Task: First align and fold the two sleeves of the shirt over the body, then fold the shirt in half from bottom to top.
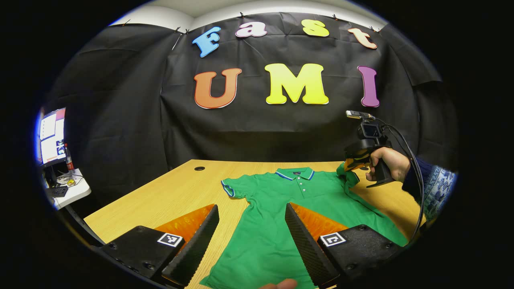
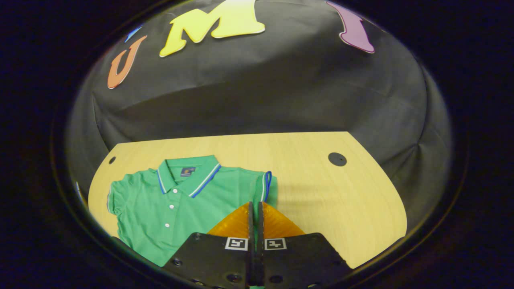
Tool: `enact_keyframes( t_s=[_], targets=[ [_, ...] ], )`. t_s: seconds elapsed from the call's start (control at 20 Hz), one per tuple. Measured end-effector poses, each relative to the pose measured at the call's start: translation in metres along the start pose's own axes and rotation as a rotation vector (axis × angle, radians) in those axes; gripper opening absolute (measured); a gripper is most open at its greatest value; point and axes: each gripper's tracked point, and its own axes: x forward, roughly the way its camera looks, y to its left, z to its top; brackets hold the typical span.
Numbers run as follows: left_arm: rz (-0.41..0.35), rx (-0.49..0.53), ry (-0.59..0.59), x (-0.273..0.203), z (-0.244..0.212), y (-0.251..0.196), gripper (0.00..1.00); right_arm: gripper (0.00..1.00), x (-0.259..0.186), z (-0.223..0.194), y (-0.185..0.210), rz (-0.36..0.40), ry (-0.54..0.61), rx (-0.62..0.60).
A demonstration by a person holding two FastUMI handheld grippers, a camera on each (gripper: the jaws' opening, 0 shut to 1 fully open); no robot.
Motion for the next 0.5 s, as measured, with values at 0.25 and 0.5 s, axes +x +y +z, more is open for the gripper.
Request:
enact_keyframes(
  t_s=[0.25,0.5],
  targets=[
    [-0.003,0.002,0.002,0.001,0.0,-0.001,1.0,0.0,-0.006,0.0,0.074,0.12,-0.023,-0.034],
    [0.013,-0.008,0.013,0.006,-0.005,0.004,1.0,0.45,-0.031,0.01,0.126,0.262,-0.157,0.007]
  ],
)
